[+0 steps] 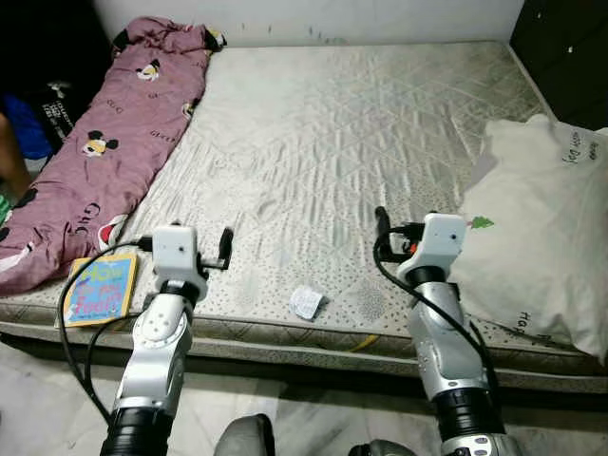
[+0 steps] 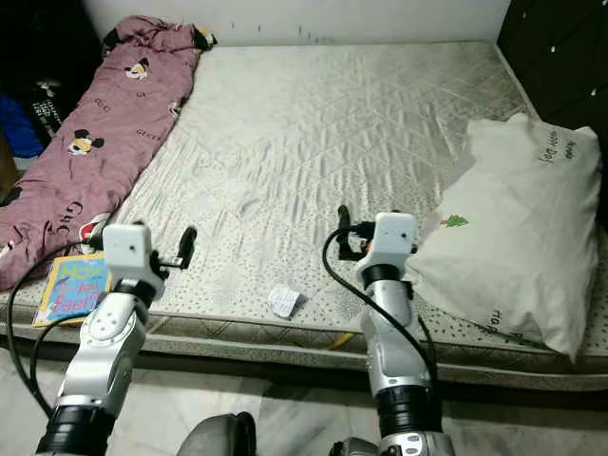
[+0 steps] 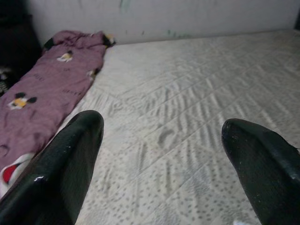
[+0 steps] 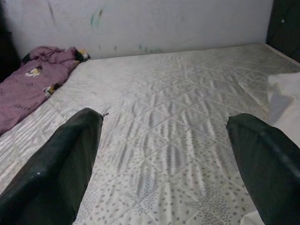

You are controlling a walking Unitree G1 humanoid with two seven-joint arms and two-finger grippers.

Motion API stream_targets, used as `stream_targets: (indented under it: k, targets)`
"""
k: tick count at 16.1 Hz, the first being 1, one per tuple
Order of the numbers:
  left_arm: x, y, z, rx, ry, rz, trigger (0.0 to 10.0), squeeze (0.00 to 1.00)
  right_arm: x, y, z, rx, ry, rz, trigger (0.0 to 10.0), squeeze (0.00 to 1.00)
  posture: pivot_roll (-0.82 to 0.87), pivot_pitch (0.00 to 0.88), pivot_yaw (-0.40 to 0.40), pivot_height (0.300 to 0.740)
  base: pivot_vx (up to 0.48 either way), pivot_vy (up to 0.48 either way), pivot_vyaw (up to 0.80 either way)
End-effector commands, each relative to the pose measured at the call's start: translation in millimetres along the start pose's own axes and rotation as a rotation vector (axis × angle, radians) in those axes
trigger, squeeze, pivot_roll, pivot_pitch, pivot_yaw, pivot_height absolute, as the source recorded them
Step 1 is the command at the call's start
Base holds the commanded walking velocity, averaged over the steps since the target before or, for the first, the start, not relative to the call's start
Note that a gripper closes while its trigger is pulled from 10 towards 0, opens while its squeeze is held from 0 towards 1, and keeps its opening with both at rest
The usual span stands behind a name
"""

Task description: Clean up the room

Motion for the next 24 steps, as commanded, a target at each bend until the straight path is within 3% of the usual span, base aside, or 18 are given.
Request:
stream_targets:
  k: [1, 3, 7, 10, 15, 22, 24]
  targets:
    - [-4.0, -8, -6.9, 0.007, 0.022, -0.024, 10.0, 0.0, -2.9, -2, 1.1, -0.011, 0.015, -0.007, 10.0, 0.0, 0.03, 0.07, 0.044, 0.74, 0.0, 0.0, 0.0]
    - [-15.6, -15, -14.2, -0.011, 0.063, -0.04, 10.0, 0.0, -5.9, -7, 6.0, -0.028, 0.033, -0.039, 10.0, 0.0, 0.04, 0.096, 0.003, 0.74, 0.0, 0.0, 0.0]
    - [-27.3, -20, -19.1, -0.029, 0.096, -0.051, 10.0, 0.0, -4.5, -6, -5.0, -0.018, 0.084, -0.043, 10.0, 0.0, 0.05, 0.138, -0.032, 0.74, 0.0, 0.0, 0.0]
    - [-27.9, -16, -17.9, -0.035, 0.088, -0.046, 10.0, 0.0, -4.9, -6, -9.1, -0.005, 0.09, -0.049, 10.0, 0.0, 0.05, 0.166, -0.025, 0.74, 0.0, 0.0, -0.69]
    - [-22.4, -16, -8.6, -0.054, 0.048, -0.056, 10.0, 0.0, -8.7, -9, -4.7, -0.007, 0.072, -0.059, 10.0, 0.0, 0.05, 0.176, -0.013, 0.74, 0.0, 0.0, 0.0]
    - [-22.9, -14, -8.4, -0.07, 0.057, -0.055, 10.0, 0.0, -5.6, -9, -7.8, -0.013, 0.095, -0.067, 10.0, 0.0, 0.05, 0.178, -0.03, 0.74, 0.0, 0.118, 0.0]
    - [-22.9, -15, -7.2, -0.074, 0.054, -0.057, 10.0, 0.0, -6.8, -10, -7.9, -0.013, 0.097, -0.078, 10.0, 0.0, 0.05, 0.179, -0.032, 0.74, 0.0, 0.345, -0.8]
Point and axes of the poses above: a point about 5 cm out from each wrist's last joint towards the gripper, its own x axis pointing out of the wrist towards the gripper, its own y axis along the axis of the wrist's last joint, z = x × y, the point moved 3 cm from there along x, pointing out of the wrist towards the gripper, and after that the axes turned 1 degree about -x, right-handed, at the moved point
